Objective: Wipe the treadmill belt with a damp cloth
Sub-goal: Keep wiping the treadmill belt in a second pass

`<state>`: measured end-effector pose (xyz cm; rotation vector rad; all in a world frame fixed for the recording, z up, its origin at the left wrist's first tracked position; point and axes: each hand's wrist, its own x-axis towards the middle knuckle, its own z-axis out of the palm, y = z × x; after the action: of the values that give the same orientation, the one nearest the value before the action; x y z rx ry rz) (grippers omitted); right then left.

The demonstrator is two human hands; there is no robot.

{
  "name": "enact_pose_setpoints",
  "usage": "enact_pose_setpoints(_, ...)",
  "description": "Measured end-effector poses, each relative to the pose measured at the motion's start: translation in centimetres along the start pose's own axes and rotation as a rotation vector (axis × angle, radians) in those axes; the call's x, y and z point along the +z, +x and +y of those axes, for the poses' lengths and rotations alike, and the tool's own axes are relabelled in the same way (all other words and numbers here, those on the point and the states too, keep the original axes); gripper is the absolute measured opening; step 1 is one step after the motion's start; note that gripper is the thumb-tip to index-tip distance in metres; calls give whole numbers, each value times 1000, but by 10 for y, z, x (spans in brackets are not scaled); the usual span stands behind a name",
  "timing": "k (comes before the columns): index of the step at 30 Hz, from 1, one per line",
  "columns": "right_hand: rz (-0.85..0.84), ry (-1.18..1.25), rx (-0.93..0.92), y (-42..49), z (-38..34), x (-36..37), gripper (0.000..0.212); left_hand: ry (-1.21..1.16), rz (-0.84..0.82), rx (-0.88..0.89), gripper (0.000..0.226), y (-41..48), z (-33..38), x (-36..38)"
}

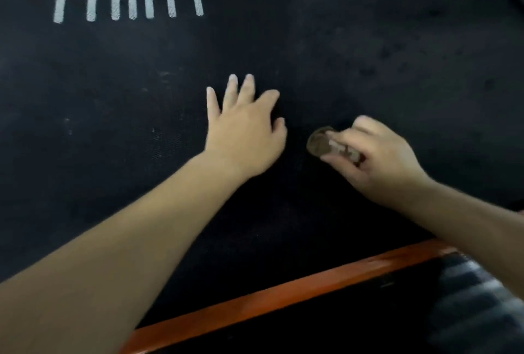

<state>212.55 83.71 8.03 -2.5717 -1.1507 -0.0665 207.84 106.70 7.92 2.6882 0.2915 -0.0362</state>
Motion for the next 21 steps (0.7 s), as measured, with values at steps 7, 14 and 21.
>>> enact_pose_setpoints(7, 118, -124, 256, 50, 37, -7, 27, -14, 2, -113, 49, 20, 27, 15)
enact_pose_setpoints(14, 180, -15, 291, 79, 101, -16, 32, -62, 139, -228, 44, 61, 45, 27)
enact_pose_setpoints(21, 138, -1, 77, 96, 117, -15, 32, -32, 214, -285, 48, 66, 48, 35)
